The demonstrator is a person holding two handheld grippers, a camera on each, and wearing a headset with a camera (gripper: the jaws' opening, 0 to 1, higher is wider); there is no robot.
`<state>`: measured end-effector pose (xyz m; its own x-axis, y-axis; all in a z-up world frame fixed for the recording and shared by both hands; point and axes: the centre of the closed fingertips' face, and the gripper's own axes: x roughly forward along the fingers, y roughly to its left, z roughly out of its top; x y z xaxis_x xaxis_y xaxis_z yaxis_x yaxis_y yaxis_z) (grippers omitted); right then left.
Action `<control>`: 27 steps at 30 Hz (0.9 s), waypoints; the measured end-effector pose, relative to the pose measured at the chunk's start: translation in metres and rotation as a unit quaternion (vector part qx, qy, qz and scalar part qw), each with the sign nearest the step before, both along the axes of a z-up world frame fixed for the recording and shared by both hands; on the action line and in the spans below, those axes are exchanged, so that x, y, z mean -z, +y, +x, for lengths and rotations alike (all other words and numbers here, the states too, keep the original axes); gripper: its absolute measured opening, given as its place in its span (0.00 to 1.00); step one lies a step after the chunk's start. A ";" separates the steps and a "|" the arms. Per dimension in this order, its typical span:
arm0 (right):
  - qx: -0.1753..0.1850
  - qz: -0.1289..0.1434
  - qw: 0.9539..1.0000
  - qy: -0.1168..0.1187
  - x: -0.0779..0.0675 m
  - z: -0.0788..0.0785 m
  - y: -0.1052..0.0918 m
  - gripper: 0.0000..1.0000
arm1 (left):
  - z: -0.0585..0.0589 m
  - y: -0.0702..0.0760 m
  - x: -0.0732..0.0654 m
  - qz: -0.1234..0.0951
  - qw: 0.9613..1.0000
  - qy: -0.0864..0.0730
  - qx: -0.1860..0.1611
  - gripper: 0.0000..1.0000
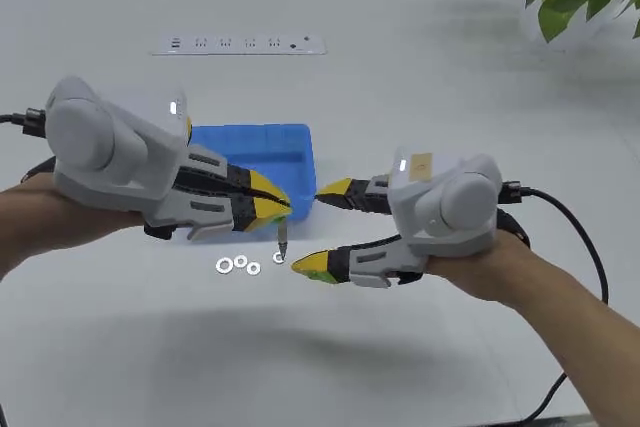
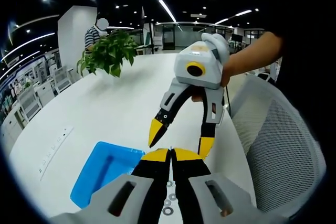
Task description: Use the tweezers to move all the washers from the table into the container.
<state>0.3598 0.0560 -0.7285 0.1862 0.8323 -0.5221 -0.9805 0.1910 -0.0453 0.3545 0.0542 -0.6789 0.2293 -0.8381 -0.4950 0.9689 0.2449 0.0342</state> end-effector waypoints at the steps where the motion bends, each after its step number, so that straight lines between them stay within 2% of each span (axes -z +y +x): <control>1: 0.000 0.000 1.000 0.001 0.000 0.000 0.000 0.52 | 0.000 0.000 0.001 0.002 1.000 -0.001 0.000 0.05; 4: -0.001 0.000 1.000 0.003 0.001 -0.001 0.000 0.51 | 0.000 0.001 0.003 0.003 1.000 0.002 -0.001 0.05; 9: 0.000 0.000 1.000 0.005 0.003 -0.001 0.000 0.51 | 0.001 0.001 0.006 0.006 1.000 -0.005 0.002 0.06; 17: 0.000 0.000 1.000 0.009 0.006 -0.001 0.000 0.50 | 0.001 0.002 0.012 0.011 1.000 -0.002 0.002 0.06; 23: -0.003 0.000 1.000 0.011 0.007 -0.001 0.000 0.50 | 0.002 0.004 0.014 0.011 1.000 -0.009 0.002 0.05; 27: -0.009 -0.001 1.000 0.012 0.009 -0.002 0.003 0.49 | 0.002 0.004 0.013 0.008 1.000 -0.003 0.000 0.05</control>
<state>0.3576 0.0591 -0.7375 0.1589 0.8346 -0.5274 -0.9846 0.1731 -0.0228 0.3566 0.0584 -0.6924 0.2321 -0.8306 -0.5063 0.9688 0.2439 0.0439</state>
